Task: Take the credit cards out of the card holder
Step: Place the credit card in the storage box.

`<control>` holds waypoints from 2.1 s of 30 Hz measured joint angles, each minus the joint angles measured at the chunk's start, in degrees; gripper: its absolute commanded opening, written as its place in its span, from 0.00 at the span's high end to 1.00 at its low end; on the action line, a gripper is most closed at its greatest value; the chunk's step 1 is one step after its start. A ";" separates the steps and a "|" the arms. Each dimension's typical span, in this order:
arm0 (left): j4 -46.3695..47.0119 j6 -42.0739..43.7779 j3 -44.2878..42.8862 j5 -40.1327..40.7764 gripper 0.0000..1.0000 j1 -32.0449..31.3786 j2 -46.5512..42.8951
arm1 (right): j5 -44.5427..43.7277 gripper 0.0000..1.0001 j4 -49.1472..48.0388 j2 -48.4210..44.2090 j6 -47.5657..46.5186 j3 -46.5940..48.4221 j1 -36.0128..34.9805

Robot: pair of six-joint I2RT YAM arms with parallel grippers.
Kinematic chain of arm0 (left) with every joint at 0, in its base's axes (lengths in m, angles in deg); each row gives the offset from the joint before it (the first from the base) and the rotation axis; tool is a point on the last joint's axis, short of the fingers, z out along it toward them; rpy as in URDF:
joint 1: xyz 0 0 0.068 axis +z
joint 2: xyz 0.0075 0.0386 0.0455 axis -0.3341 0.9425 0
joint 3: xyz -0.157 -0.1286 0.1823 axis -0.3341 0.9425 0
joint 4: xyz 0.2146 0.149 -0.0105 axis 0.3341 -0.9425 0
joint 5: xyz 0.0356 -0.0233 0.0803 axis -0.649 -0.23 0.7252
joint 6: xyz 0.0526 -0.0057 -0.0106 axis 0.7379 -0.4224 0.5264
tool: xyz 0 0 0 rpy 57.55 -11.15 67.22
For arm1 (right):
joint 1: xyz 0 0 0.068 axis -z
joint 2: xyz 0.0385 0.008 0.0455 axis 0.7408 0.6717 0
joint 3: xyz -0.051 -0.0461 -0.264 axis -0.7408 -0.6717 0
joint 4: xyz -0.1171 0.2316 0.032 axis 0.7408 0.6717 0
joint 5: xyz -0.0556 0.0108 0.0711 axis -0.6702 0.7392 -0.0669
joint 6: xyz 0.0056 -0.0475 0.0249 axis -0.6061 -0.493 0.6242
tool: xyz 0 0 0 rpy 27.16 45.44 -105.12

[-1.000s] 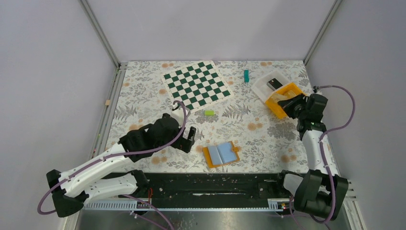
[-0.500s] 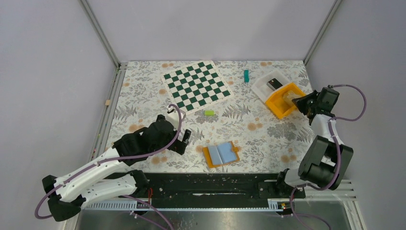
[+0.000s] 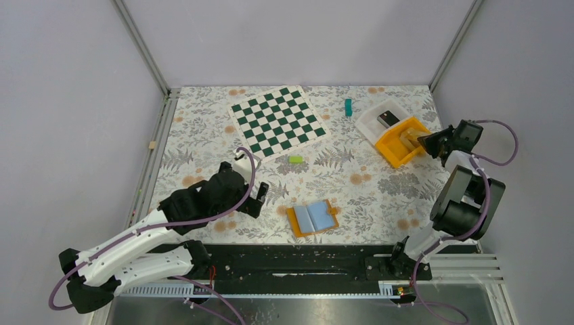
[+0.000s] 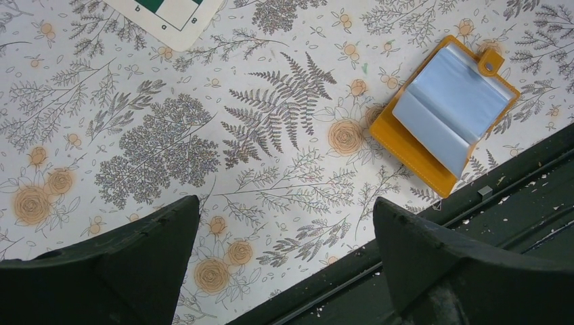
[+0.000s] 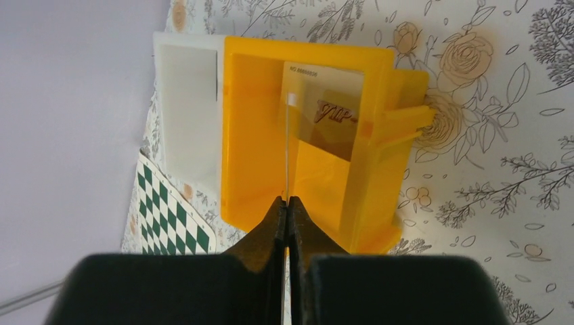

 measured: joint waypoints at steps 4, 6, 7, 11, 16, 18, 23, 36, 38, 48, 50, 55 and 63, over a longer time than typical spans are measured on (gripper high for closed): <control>0.02 0.00 0.00 0.72 0.01 0.00 -0.15 | 0.07 1.00 -0.44 2.40 0.31 0.87 0.57; 0.02 0.00 0.02 0.96 0.01 0.00 -0.31 | 0.09 1.00 -0.81 3.13 0.46 1.09 0.79; 0.00 0.00 0.02 1.05 0.01 0.00 -0.46 | 0.11 1.00 -0.98 3.43 0.57 1.22 0.87; 0.02 0.00 0.02 1.27 0.01 0.00 -0.87 | 0.96 1.00 -2.67 4.26 1.18 1.25 0.98; 0.02 0.00 0.02 1.49 0.01 0.00 -0.92 | 1.46 0.95 -3.98 5.44 1.77 1.62 1.01; 0.02 0.00 0.02 1.64 0.01 0.00 -1.01 | 1.46 0.94 -4.09 5.90 1.99 1.86 1.01; 0.00 0.00 0.02 1.81 0.01 0.00 -1.29 | 1.46 0.84 -4.24 6.71 2.67 2.47 1.01; 0.00 -0.02 0.02 2.03 0.01 0.00 -1.31 | 1.31 0.68 -3.87 7.69 4.28 4.02 1.01; 0.00 -0.02 0.02 2.01 0.01 0.00 -1.31 | 1.18 0.67 -3.45 7.67 4.35 4.09 1.01; 0.00 0.00 0.02 2.01 0.01 0.00 -1.31 | -1.77 0.63 2.25 7.39 4.31 5.49 0.96; 0.00 0.00 0.02 2.01 0.01 0.00 -1.31 | -2.12 0.62 3.41 7.37 4.31 6.10 0.94; 0.00 0.00 0.02 2.01 0.01 0.00 -1.31 | -3.52 0.61 6.71 7.37 4.17 8.02 0.90; 0.00 0.00 0.04 2.01 0.01 0.00 -1.31 | -4.76 0.58 10.25 7.37 4.13 10.03 0.76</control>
